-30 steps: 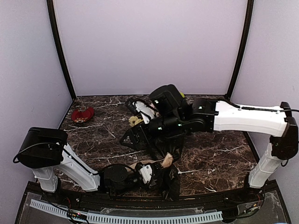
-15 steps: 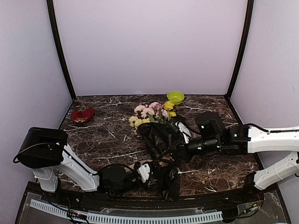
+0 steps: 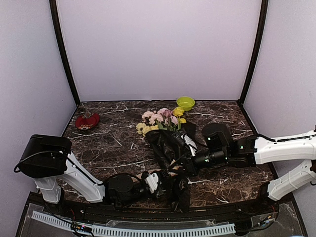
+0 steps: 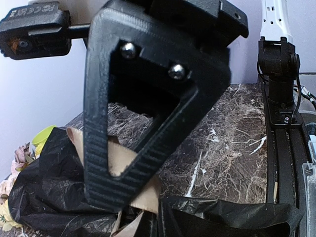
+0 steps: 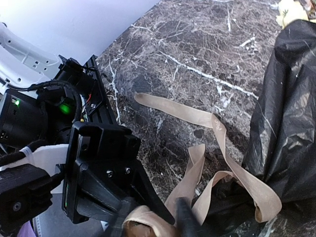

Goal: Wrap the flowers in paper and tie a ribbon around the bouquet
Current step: Cross the half-tied ribbon over the folded bouquet.

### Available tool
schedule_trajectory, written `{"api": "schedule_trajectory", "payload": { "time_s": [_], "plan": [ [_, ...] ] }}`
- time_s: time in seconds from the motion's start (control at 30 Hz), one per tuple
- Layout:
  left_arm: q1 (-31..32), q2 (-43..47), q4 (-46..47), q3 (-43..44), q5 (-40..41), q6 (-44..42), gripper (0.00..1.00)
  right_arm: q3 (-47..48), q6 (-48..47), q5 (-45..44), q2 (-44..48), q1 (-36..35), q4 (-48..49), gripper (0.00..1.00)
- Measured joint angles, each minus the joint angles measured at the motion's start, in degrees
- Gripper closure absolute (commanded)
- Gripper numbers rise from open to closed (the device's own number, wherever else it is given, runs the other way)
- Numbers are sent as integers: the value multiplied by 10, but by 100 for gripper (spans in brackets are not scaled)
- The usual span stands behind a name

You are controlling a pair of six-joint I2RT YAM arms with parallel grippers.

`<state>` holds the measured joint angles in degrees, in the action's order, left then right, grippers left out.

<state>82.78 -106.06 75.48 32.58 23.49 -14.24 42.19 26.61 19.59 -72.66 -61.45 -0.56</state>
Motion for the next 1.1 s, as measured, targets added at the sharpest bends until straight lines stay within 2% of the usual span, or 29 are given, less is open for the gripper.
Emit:
{"api": "schedule_trajectory", "payload": {
  "time_s": [0.1,0.13,0.23,0.3,0.37,0.6,0.7,0.8,0.97,1.1],
  "plan": [
    [0,0,0,0,0,2,100,0,-2,3,1,0,1,100],
    [0,1,-1,0,1,3,93,0,-2,3,2,0,0,100],
    [0,11,-19,0,9,8,51,0,-5,-2,9,0,0,100],
    [0,27,-50,2,19,17,36,0,-7,-4,12,0,0,100],
    [0,61,-125,13,26,36,29,0,-9,-8,12,0,-3,100],
    [-22,225,-396,46,-30,161,29,0,-15,-16,9,0,-10,100],
    [-75,297,-526,44,-48,255,29,1,-17,-16,4,0,-12,100],
    [-127,349,-687,47,-22,369,30,2,-21,-16,-2,0,-12,100],
    [-154,369,-932,50,-21,554,34,4,-23,-13,-17,1,-12,100],
    [-162,348,-1043,45,-46,645,27,14,-23,-7,-37,1,-12,100]
  ]
}}
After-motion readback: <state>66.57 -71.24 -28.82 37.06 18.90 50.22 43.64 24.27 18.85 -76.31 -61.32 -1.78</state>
